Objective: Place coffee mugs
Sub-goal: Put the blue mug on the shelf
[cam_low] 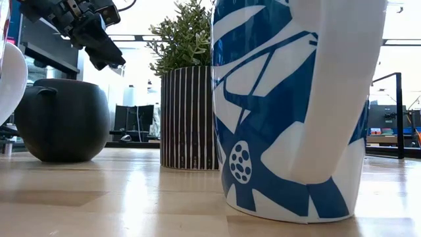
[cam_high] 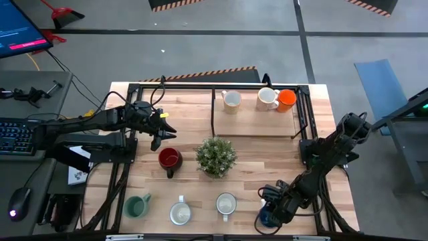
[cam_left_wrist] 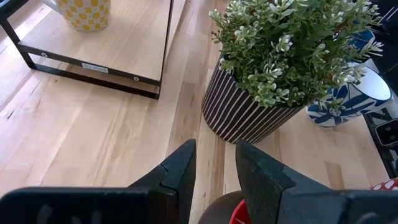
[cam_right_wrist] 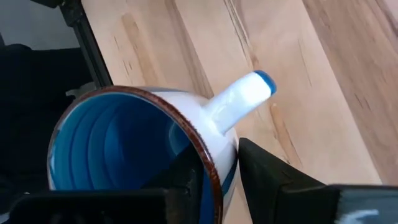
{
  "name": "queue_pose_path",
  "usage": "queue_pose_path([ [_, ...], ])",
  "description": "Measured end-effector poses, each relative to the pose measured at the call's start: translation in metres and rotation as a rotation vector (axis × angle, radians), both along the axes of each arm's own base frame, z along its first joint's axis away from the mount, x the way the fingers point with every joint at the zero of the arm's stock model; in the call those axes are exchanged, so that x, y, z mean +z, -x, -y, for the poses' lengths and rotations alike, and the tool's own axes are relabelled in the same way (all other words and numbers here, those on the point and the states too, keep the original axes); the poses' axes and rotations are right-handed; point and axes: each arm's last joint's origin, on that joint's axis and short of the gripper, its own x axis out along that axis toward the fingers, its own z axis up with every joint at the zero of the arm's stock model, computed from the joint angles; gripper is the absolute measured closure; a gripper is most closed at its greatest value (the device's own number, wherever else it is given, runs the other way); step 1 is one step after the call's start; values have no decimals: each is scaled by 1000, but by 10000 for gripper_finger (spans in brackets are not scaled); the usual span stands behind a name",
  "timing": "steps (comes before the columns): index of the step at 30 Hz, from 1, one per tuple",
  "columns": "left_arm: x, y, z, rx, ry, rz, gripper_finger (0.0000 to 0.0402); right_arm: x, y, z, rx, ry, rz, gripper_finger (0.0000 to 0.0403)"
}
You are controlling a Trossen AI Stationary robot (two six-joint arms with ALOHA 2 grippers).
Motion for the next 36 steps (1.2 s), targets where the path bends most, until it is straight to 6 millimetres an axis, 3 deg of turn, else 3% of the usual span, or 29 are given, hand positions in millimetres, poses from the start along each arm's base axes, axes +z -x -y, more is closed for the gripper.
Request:
queue_pose_path([
  [36, 0, 0, 0, -16, -23, 1, 298, 0, -1, 3, -30, 68, 49, 320],
])
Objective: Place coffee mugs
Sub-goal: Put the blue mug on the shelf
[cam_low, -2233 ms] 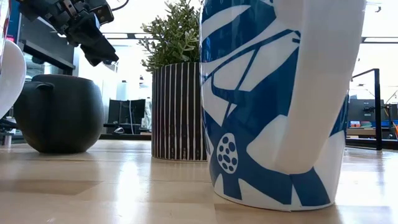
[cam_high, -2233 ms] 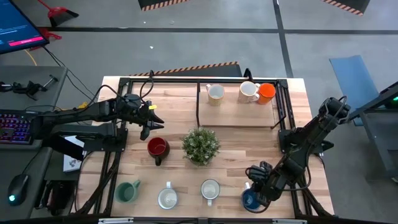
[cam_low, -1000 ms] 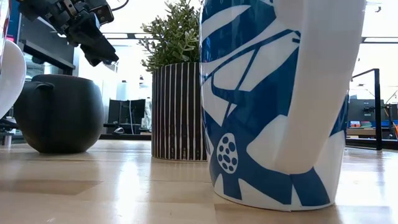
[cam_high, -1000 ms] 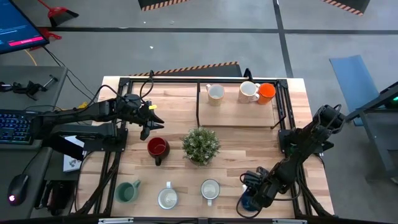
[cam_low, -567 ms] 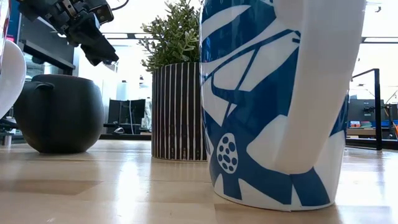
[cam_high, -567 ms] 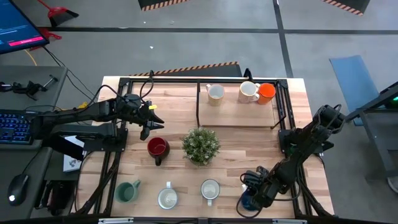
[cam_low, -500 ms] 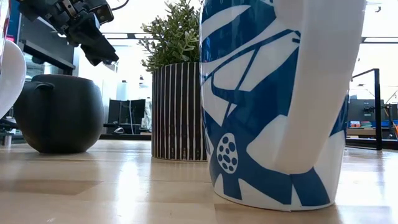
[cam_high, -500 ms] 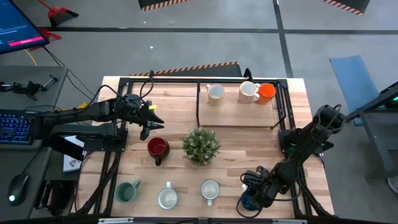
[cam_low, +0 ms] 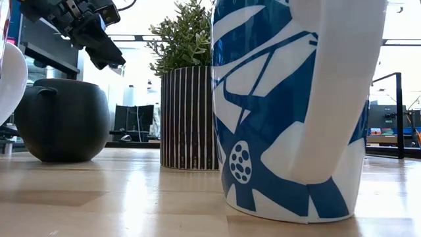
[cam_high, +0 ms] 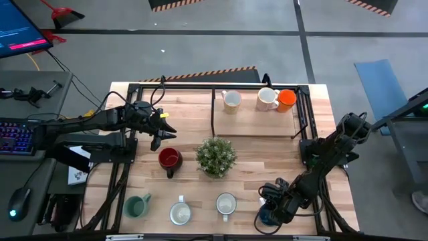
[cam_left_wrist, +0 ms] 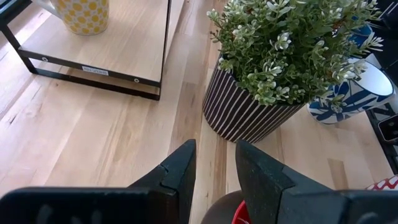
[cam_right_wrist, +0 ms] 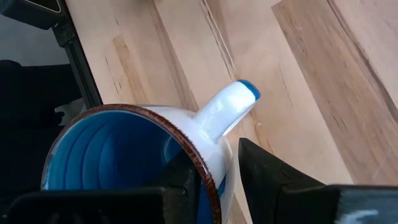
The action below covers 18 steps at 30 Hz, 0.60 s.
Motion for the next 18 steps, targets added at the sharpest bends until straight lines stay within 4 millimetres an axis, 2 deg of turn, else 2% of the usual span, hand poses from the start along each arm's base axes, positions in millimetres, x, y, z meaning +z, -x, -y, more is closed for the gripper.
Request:
queue_pose_path([
  [12, 0, 0, 0, 0, 0, 0, 298, 0, -1, 2, -62, 11, 11, 323],
  [18, 0, 0, 0, 0, 0, 0, 298, 0, -3, 5, -101, 38, 46, 393],
])
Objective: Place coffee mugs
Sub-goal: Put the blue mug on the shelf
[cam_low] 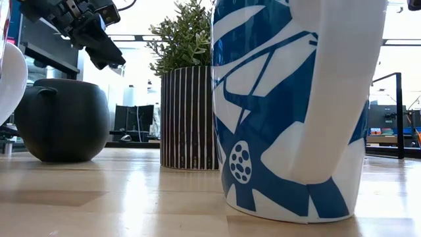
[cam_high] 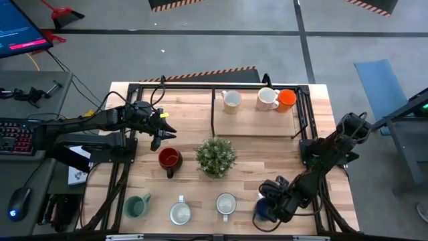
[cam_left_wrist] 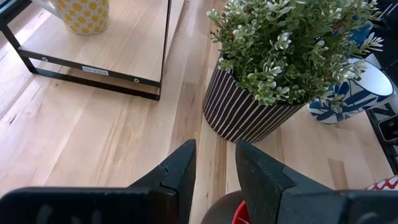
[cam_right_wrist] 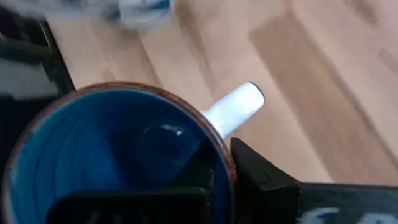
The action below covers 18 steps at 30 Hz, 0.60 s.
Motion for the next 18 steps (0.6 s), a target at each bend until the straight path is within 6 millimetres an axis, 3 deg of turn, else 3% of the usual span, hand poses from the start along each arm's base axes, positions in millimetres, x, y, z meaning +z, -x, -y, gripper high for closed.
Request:
queue_pose_path([
  [9, 0, 0, 0, 0, 0, 0, 298, -1, 1, 10, -88, 180, 86, 401],
  [14, 0, 0, 0, 0, 0, 0, 298, -1, 3, 30, -143, 318, 28, 402],
  [18, 0, 0, 0, 0, 0, 0, 298, 13, -2, 50, -147, 392, 50, 402],
])
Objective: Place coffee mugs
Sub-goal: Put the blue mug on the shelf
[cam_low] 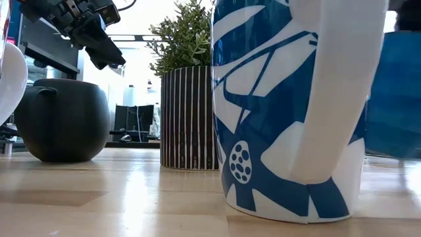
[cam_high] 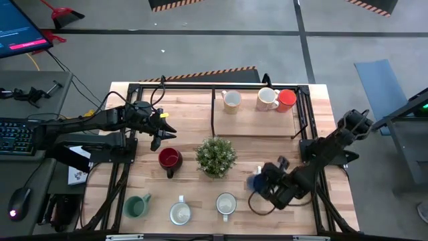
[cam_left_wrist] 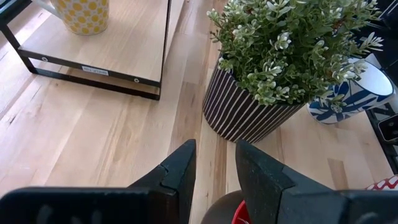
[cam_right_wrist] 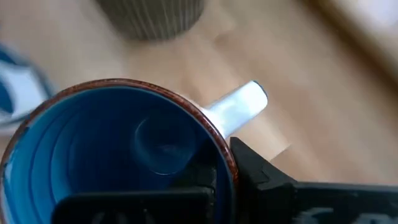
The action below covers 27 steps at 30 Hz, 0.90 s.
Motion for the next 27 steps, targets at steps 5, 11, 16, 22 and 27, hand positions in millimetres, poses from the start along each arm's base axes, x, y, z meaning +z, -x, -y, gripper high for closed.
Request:
queue_pose_path([
  [5, 0, 0, 0, 0, 0, 0, 298, 32, 12, 40, -47, 114, 8, 402],
  [11, 0, 0, 0, 0, 0, -1, 298, 61, 40, 94, -187, 147, -109, 402],
  [16, 0, 0, 0, -14, -21, 0, 298, 75, 58, 125, -301, 120, -156, 403],
  [22, 0, 0, 0, -14, -21, 1, 298, 80, 61, 147, -375, 99, -165, 403],
  [27, 0, 0, 0, -14, -21, 1, 298, 78, 57, 162, -407, 127, -223, 403],
])
